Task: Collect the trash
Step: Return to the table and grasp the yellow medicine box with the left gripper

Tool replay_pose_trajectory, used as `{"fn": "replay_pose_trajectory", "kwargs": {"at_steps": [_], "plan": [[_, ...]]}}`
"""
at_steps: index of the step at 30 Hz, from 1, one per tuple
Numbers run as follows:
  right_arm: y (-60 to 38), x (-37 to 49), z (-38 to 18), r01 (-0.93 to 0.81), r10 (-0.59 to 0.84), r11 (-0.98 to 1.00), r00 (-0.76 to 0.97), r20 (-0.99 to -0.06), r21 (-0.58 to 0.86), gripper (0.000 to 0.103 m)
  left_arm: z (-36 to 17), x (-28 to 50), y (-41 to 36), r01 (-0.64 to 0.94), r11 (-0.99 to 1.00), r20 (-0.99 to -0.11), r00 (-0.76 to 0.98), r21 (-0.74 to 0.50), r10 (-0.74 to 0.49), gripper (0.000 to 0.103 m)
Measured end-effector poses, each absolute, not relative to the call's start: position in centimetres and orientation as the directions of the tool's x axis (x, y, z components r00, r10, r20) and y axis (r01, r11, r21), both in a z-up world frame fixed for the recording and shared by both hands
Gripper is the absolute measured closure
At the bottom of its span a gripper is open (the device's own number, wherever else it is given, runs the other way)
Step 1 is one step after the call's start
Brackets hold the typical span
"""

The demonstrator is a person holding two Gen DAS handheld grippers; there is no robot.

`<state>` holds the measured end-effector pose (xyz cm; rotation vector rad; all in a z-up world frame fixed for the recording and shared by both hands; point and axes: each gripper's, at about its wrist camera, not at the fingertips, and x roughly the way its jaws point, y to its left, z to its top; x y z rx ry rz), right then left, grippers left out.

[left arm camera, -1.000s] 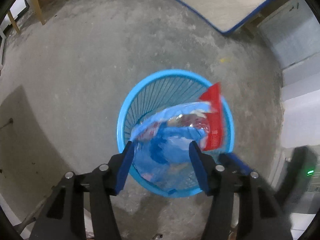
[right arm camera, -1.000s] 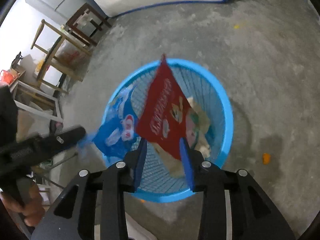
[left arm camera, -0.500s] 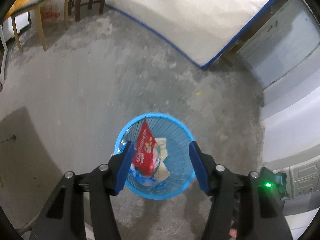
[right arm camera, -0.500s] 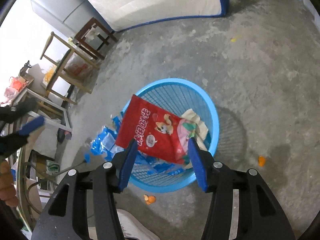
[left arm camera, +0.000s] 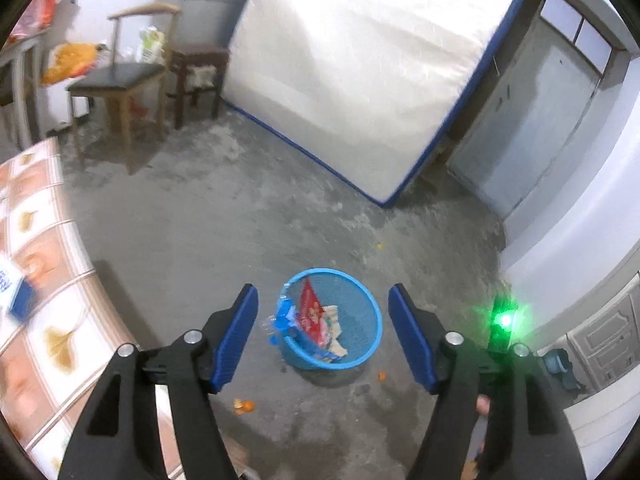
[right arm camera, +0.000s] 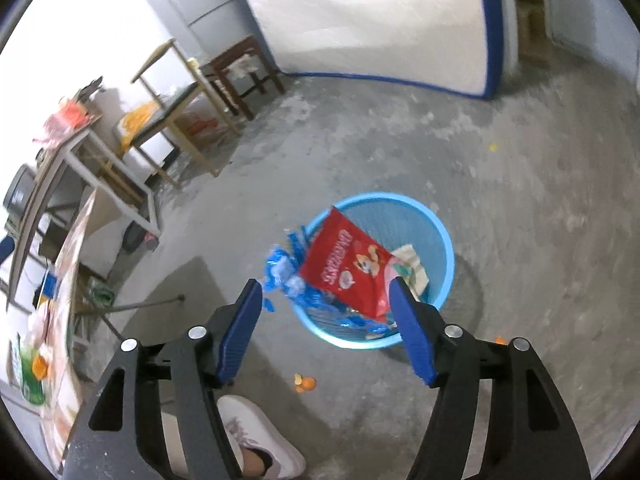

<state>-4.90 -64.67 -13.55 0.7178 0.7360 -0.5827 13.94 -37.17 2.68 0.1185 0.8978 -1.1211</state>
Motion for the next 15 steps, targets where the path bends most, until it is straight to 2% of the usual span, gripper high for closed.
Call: {"fn": "replay_pose_trajectory", "kwargs": {"at_steps": [5, 11, 15], "plan": [[-60.9, -1.7, -9.7, 0.611, -0.203, 0.726, 0.629, -0.751, 0.315, 0.027, 3.9, 14.2, -27.0, 0.76, 0.57, -0.637, 0.278, -0.312, -0.719, 0.031], [-54.8, 4.8, -4.5, 0.459, -0.149, 0.847, 0.689, -0.71, 0.268, 0.014, 3.8, 14.9, -15.5, 0.628, 0.718, -0.635, 0.43, -0.3, -0.641, 0.03], [-49.4, 10.0, -1.2, 0.343, -0.141, 0.925, 0.711, -0.689, 0.164, 0.008, 4.8, 16.0, -8.5, 0.538, 0.788, -0.611, 0.525, -0.301, -0.592, 0.028]]}}
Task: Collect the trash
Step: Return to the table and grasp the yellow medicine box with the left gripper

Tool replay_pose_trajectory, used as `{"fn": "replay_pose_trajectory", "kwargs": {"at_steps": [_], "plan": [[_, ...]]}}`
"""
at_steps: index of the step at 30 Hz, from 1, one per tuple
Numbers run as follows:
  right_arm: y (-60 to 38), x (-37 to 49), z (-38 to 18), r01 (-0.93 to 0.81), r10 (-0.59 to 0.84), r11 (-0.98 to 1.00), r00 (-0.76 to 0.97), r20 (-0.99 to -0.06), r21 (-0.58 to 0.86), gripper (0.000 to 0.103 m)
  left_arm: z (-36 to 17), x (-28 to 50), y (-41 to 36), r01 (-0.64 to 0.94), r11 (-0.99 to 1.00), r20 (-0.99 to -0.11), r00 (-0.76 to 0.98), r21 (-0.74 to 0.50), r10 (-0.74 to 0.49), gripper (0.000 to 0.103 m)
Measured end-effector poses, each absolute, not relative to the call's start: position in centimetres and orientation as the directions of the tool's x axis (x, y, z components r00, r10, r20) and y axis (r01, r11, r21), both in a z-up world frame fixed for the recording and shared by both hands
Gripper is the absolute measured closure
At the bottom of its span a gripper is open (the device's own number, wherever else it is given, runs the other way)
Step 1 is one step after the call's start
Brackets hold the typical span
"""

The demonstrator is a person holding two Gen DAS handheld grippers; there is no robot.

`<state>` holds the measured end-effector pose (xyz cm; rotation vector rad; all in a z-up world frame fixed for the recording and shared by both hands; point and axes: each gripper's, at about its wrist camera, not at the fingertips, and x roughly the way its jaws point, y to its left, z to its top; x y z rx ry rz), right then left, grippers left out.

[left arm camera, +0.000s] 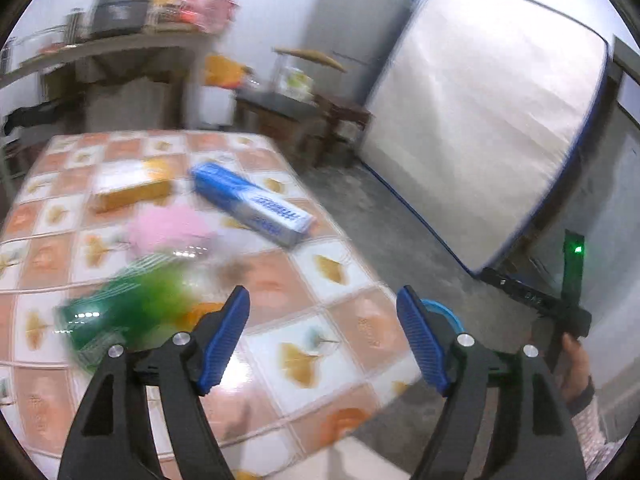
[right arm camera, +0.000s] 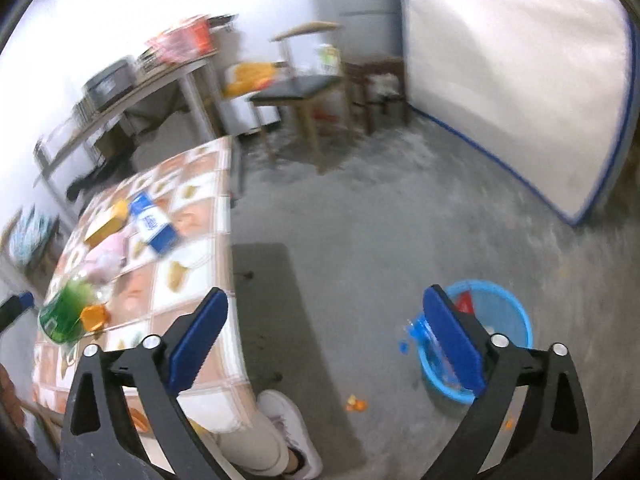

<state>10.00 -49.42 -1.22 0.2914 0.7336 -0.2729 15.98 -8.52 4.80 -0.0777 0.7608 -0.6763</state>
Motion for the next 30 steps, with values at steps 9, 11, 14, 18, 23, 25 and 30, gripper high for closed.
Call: {"fn": "replay_pose_trajectory", "kwargs": {"at_steps": [9, 11, 14, 18, 23, 25, 30], "plan": [[-39.1, 21.7, 2.9, 0.005, 0.078, 0.993, 0.724, -0.685, 0.118, 0.008, 7.9, 20.5, 1.5, 0.447, 0.855, -0.564, 0.648, -0.264, -0.512, 0.018], [-38.0, 24.4, 2.8, -0.048, 0.126, 0.991, 0.698, -0.705, 0.129, 0.008, 8.2, 22.2, 2.2, 0.46, 0.857, -0.575, 0.645, -0.234, -0.503, 0.014], [-35.6, 29.2, 1.9, -0.112, 0.168, 0.986, 0.638, -0.752, 0.125, 0.008, 8.1, 25.7, 2.8, 0.486, 0.856, -0.596, 0.639, -0.177, -0.486, 0.009], [-33.7, 34.7, -0.4, -0.164, 0.224, 0.973, 0.541, -0.81, 0.159, 0.008, 7.0, 31.8, 1.9, 0.523, 0.849, -0.649, 0.62, -0.077, -0.441, 0.006], [-32.5, 38.1, -2.5, -0.204, 0.26, 0.961, 0.45, -0.855, 0.185, 0.008, 4.1, 39.3, -0.3, 0.599, 0.799, -0.708, 0.586, 0.051, -0.393, 0.006], [-32.3, 38.7, -3.0, -0.226, 0.269, 0.956, 0.431, -0.861, 0.185, 0.008, 2.7, 41.8, -1.6, 0.652, 0.752, -0.733, 0.556, 0.094, -0.391, 0.006], [-31.5, 40.3, -4.4, -0.288, 0.279, 0.942, 0.391, -0.877, 0.171, 0.009, -1.1, 46.1, -4.7, 0.768, 0.619, -0.809, 0.464, 0.165, -0.36, 0.006]]}}
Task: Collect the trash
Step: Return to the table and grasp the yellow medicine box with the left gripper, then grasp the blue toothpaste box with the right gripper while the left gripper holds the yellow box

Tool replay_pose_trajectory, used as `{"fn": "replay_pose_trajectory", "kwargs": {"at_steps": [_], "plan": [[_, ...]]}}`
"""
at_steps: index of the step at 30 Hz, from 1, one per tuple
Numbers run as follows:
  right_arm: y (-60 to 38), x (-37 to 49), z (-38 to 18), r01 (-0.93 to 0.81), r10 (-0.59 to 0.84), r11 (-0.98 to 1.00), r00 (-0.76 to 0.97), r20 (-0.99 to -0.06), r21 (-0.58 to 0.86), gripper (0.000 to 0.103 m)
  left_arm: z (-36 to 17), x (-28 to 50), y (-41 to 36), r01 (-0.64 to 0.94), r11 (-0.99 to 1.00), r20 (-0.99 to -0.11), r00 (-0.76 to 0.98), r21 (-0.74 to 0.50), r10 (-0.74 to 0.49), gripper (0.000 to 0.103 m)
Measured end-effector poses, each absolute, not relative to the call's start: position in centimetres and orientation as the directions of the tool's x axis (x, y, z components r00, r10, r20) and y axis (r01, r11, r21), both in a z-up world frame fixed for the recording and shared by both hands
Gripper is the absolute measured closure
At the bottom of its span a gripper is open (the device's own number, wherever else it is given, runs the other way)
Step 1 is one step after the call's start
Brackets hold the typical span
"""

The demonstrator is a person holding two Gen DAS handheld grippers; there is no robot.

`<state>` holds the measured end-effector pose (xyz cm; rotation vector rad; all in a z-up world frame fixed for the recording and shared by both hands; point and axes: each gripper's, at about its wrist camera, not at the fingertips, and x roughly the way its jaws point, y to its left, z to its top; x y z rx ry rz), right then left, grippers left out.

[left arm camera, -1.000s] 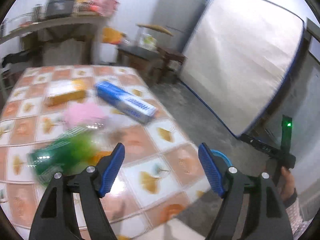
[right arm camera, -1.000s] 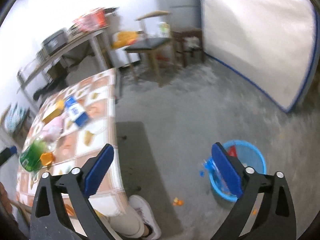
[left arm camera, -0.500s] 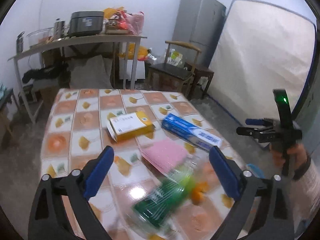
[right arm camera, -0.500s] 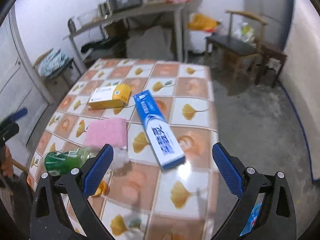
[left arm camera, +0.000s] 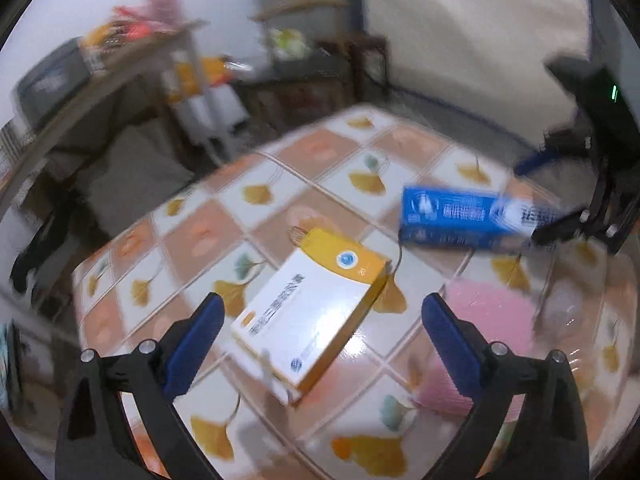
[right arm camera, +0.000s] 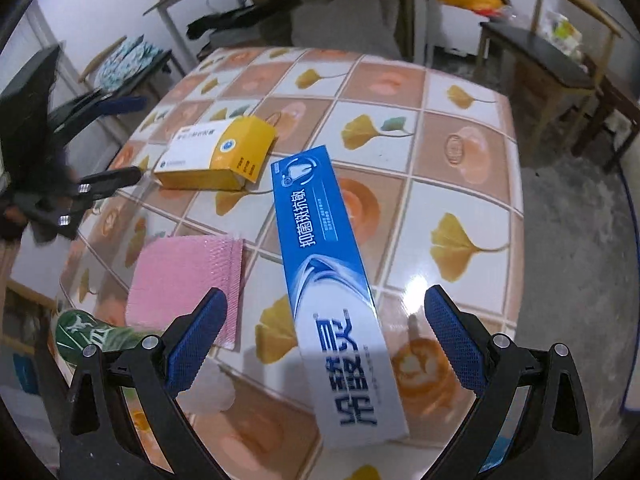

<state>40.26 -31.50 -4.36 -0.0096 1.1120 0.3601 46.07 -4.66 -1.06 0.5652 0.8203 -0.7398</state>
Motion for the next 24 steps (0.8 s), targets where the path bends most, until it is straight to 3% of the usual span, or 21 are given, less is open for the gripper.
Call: {"fn": "replay_pose_trajectory", "kwargs": {"at_steps": [6, 19, 24], "plan": [[-31.7, 41.2, -5.5, -0.318, 0.284, 0.933, 0.357, -0.89, 0.17, 0.017, -5.2, 49.5, -6.5, 0.828, 0.527, -0.886, 0.378, 0.194, -0.268, 0.006], [-32.1, 42.1, -6.9, -0.35, 0.295, 0.919, 0.309, -0.904, 0.18, 0.037, -7.3, 51.4, -8.0, 0.858, 0.471, -0.922, 0.33, 0.204, -0.201, 0.006], [-31.7, 42.2, -7.3, -0.358, 0.296, 0.917, 0.307, -0.905, 0.178, 0.046, -7.1, 51.0, -8.1, 0.864, 0.467, -0.926, 0.315, 0.189, -0.207, 0.016]]}}
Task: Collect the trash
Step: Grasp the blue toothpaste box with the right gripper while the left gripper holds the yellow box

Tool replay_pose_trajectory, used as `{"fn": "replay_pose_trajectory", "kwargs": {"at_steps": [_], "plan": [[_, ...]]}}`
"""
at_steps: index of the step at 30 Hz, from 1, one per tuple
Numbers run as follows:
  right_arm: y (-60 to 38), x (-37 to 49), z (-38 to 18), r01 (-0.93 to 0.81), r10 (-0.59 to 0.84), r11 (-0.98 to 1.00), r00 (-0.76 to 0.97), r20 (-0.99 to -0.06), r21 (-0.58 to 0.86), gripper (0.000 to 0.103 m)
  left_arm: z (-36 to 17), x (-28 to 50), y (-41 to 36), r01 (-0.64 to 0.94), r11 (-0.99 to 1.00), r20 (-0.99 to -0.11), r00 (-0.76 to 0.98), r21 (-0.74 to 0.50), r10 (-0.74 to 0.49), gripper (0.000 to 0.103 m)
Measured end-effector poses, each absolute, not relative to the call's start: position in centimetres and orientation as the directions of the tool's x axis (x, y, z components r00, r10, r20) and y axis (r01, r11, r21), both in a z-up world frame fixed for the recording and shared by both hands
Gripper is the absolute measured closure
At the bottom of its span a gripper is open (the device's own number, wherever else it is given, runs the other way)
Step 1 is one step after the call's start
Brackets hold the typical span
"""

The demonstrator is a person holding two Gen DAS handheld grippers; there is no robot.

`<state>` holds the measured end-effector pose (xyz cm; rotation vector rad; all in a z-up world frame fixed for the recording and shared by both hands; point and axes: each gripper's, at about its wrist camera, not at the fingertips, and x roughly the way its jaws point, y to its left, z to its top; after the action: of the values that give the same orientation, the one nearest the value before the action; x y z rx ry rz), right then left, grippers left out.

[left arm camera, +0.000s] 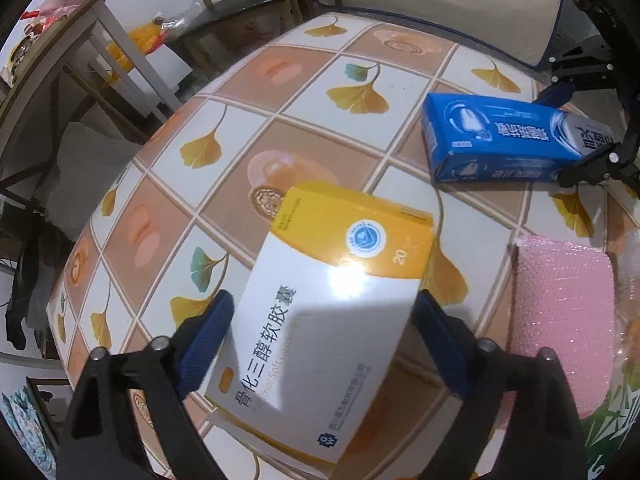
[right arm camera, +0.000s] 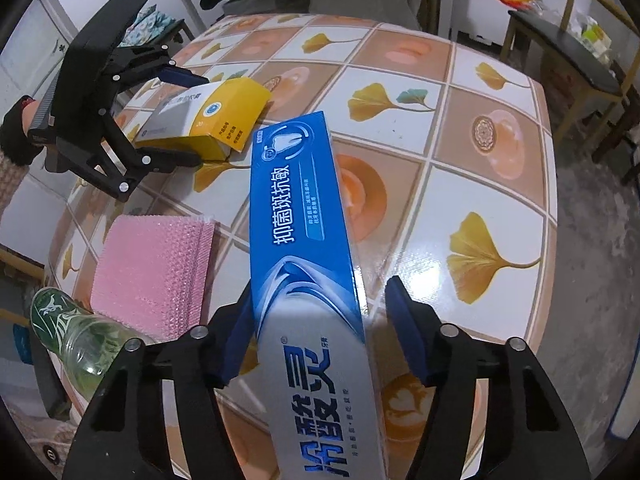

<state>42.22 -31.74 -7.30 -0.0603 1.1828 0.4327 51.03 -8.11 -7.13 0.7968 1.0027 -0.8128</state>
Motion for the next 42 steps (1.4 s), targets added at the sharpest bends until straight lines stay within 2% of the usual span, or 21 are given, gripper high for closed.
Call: {"fn": "replay_pose_trajectory", "kwargs": {"at_steps": [2, 12, 21, 33, 42], "plan": [[-31.7, 42.3, -7.3, -0.359, 0.303, 0.915, 0.305, -0.903, 0.185, 0.054, -7.1, 50.8, -8.1, 0.864, 0.465, -0.925, 0.319, 0.196, -0.204, 0.017], [-31.5, 42.0, -6.9, -0.36, 0.302, 0.915, 0.318, -0.899, 0.18, 0.056, -6.6, 50.0, -8.0, 0.868, 0.448, -0.923, 0.331, 0.215, -0.197, 0.02], [-32.0, 41.1, -5.1, -0.346, 0.307, 0.92, 0.353, -0.884, 0.182, 0.057, -4.0, 49.7, -7.2, 0.845, 0.489, -0.904, 0.363, 0.216, -0.228, 0.021], [-33.9, 37.9, -1.8, -0.297, 0.329, 0.93, 0.418, -0.847, 0.215, 0.057, 1.9, 46.2, -6.6, 0.807, 0.546, -0.864, 0.424, 0.224, -0.272, 0.021], [-37.6, 31.6, 2.4, -0.247, 0.343, 0.937, 0.518, -0.784, 0.248, 0.057, 8.0, 39.5, -10.0, 0.808, 0.54, -0.82, 0.464, 0.236, -0.335, 0.021]]}}
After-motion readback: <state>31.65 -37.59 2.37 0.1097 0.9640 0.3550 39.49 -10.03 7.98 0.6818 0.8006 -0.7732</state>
